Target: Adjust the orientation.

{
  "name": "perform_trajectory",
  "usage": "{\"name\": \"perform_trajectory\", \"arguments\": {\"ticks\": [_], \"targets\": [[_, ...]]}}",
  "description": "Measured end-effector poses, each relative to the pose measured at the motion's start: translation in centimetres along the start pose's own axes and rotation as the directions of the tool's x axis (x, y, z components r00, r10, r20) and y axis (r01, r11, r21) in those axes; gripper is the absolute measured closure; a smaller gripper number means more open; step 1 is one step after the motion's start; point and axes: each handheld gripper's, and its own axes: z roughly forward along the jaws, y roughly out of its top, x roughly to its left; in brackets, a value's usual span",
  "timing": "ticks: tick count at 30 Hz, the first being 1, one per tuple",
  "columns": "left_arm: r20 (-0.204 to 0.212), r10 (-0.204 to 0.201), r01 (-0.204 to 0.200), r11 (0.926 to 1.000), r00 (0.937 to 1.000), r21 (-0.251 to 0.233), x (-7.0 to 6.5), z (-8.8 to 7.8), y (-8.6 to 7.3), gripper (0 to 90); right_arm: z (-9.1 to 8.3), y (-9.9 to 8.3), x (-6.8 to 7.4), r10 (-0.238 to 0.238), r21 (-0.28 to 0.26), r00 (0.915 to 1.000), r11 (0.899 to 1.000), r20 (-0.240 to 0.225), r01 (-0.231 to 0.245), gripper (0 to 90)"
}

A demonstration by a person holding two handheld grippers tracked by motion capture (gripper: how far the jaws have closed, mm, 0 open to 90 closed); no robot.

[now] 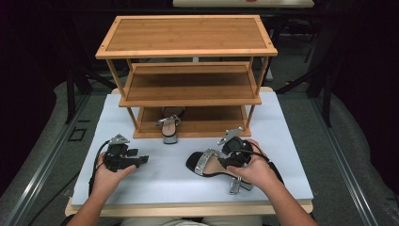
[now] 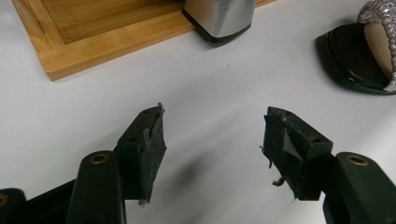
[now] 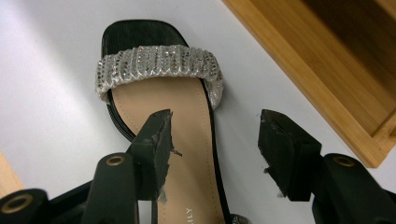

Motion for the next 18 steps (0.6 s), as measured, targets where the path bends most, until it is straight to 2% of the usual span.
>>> {"name": "perform_trajectory", "arguments": {"ticks": [2,6,8,10,11,15,18], "targets": [[-0.002,0.001,-0.001,1.0000,1.0000,0.000,0.0,0.0,0.0,38.2,0.1,0.2,-0.2,-0.004,0.016,1.0000,1.000,0.000,0.004,43.7],[-0.002,-0.004,0.004,1.0000,1.0000,0.002,0.1,-0.1,-0.1,38.2,0.4,0.3,-0.6,0.000,0.036,0.9992,0.999,-0.039,0.002,43.6],[-0.003,-0.001,0.001,1.0000,1.0000,0.001,0.1,-0.1,-0.1,38.2,0.6,0.3,-0.8,-0.002,0.070,0.9976,0.998,-0.069,0.007,43.4],[-0.003,0.003,-0.003,1.0000,1.0000,0.001,0.2,-0.2,-0.1,38.2,0.8,0.3,-0.8,-0.002,0.094,0.9980,0.996,-0.064,0.008,43.3],[-0.004,0.001,-0.001,1.0000,1.0000,0.000,0.2,-0.2,-0.1,38.2,1.0,0.3,-0.9,-0.002,0.094,0.9964,0.995,-0.085,0.010,42.9],[-0.005,-0.003,0.003,1.0000,1.0000,0.003,0.2,-0.1,-0.2,38.2,1.6,0.5,-0.8,-0.008,0.147,0.9946,0.989,-0.103,0.023,40.3],[-0.004,0.000,0.000,1.0000,1.0000,0.004,0.1,0.0,-0.2,38.2,1.7,0.6,-0.8,-0.011,0.160,0.9943,0.987,-0.106,0.028,39.4]]}}
